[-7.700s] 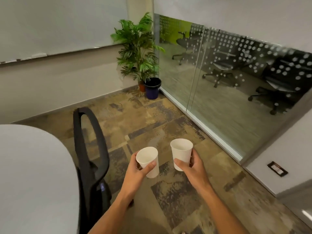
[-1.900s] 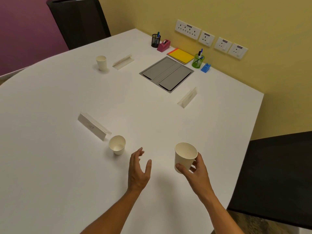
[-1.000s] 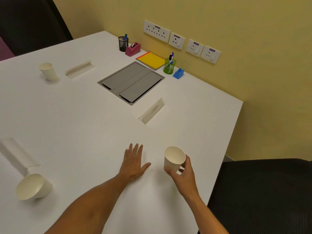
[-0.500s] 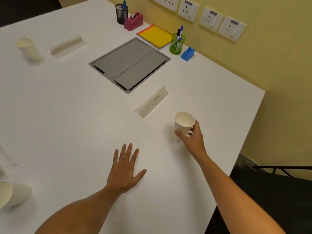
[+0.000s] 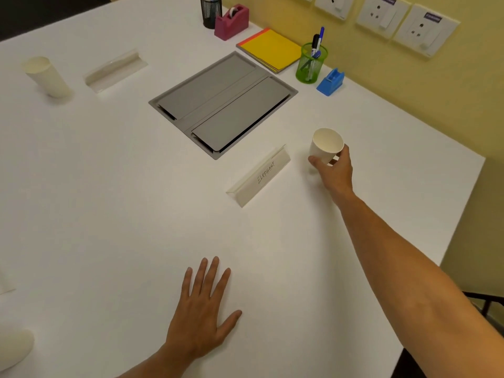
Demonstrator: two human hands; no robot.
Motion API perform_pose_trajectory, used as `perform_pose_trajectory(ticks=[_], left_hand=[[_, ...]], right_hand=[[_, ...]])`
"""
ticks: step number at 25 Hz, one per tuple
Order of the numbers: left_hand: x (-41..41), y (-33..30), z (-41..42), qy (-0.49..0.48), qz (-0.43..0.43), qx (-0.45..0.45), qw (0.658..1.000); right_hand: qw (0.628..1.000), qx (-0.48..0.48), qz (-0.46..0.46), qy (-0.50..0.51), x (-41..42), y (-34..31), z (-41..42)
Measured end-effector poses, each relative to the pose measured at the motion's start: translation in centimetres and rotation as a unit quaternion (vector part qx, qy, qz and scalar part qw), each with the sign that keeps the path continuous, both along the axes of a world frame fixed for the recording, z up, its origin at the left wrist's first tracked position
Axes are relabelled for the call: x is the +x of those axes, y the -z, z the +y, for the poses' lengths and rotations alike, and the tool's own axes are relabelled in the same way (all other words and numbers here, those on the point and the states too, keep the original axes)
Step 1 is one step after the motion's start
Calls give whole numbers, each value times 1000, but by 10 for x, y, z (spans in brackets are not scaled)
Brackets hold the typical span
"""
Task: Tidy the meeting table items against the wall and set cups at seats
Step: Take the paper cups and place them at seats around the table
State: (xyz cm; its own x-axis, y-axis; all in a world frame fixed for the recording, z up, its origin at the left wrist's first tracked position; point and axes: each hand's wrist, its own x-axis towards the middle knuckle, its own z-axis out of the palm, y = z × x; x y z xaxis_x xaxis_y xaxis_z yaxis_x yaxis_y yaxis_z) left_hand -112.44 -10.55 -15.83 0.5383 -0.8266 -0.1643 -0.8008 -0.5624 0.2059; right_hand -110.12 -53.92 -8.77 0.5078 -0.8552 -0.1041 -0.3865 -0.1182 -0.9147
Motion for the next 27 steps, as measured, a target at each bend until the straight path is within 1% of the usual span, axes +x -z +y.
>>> perform_pose_trajectory(ticks=[6,14,20,27], left_hand=[[1,-1,-1,1,-17,2,1000],[1,-1,-2,-2,-3,2,1000],[1,2,-1,-4,2,0,1000],[1,2,0,0,0,2,1000]], right_hand=[[999,18,12,-39,38,16,-27],[999,14,10,-32,64,23,-19],[999,-7,45,-26,64,32,-14],[999,-5,48,-15,53,41,-7]])
